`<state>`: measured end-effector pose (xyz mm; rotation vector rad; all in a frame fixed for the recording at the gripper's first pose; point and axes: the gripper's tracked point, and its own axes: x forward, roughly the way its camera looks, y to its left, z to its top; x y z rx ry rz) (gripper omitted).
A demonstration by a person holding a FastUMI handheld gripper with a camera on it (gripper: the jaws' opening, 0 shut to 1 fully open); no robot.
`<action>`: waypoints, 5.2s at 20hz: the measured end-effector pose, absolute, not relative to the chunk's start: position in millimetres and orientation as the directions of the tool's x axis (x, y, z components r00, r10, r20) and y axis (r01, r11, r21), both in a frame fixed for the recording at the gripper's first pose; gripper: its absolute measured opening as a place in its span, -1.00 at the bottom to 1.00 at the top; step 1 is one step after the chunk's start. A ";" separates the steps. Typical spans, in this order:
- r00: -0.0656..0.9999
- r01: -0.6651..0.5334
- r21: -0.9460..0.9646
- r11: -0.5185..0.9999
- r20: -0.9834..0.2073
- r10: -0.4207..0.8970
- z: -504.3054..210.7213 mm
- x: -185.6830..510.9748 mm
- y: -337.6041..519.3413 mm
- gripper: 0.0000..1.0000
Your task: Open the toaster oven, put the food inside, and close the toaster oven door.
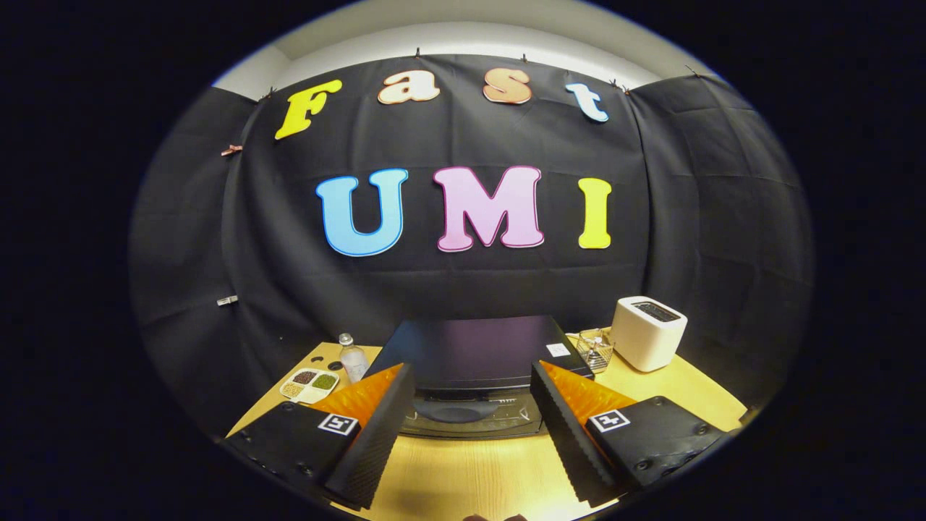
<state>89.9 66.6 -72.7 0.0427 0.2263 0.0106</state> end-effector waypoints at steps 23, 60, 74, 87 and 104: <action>0.920 0.011 0.002 1.000 -0.393 -0.010 -201.6 163.6 85.8 0.98; 0.841 -0.106 0.038 0.994 -0.530 0.110 -227.3 9.8 26.3 0.94; 0.877 -0.034 0.064 0.997 -0.477 0.061 -137.2 29.2 -130.1 0.94; 0.620 0.036 0.295 0.955 -0.756 0.210 -257.6 13.2 -232.7 0.95; 0.399 0.199 0.555 0.808 -0.799 0.450 -330.3 0.5 -226.5 -0.38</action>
